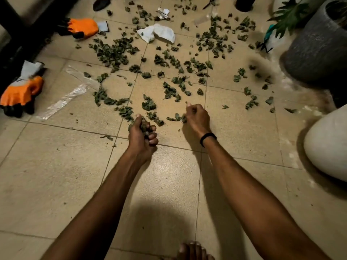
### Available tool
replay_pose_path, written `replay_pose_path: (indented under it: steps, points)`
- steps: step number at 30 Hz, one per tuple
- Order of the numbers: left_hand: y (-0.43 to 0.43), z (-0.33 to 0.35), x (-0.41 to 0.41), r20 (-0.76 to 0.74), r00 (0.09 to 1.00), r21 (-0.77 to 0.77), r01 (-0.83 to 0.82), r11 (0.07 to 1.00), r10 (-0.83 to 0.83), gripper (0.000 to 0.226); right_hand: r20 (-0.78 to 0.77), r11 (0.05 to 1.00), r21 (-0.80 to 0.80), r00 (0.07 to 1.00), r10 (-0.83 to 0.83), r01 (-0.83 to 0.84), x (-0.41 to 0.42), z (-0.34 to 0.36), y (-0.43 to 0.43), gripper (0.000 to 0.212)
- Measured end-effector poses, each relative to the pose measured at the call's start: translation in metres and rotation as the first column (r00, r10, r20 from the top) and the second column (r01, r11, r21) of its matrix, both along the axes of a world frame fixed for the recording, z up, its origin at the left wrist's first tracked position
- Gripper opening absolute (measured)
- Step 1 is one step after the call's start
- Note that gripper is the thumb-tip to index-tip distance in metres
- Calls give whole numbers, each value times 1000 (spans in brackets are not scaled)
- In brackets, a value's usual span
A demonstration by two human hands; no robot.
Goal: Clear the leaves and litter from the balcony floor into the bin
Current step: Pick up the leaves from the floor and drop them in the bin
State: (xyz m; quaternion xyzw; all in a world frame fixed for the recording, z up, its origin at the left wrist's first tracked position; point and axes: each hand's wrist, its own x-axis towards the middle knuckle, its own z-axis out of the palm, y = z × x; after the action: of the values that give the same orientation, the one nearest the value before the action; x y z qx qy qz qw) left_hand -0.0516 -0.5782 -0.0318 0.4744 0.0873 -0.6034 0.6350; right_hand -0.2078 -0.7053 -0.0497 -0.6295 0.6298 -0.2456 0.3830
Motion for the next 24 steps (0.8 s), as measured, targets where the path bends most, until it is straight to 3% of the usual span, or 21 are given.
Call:
replay_pose_path:
  steps: [4,7,9,11,13,14,16,18,21,24]
  points:
    - [9,-6,5,330,944,257,-76,963,-13,55,-378,922,-189,892,249,-338,29,-28,15,45]
    - [13,-12,12,580,811,178,-209,962,69,48,-529,829,-364,827,192,-425,38,-44,25,32]
    - [16,-21,21,829,559,100,-165,981,9,48,-467,824,-452,878,107,-341,39,-49,24,29]
    - [16,-23,26,958,277,93,-79,993,-68,45,-312,898,-397,948,66,-193,39,-39,17,32]
    - [12,-16,21,989,57,140,9,990,-140,34,-61,989,-145,997,-37,27,40,-25,7,32]
    - [8,-14,17,984,-24,179,62,982,-177,28,143,989,42,979,-145,141,41,-17,3,32]
    - [-1,-17,9,954,-159,279,175,944,-252,26,505,864,478,754,-420,161,41,-9,0,32]
    - [-12,-28,2,881,-324,426,221,877,-346,40,615,710,703,531,-583,-33,37,-3,4,35]
    - [-24,-36,-9,731,-507,589,133,797,-456,50,668,631,742,325,-669,-227,31,-1,10,30]
    - [-29,-33,-12,695,-537,605,77,793,-478,35,686,621,723,199,-700,-303,23,2,13,19]
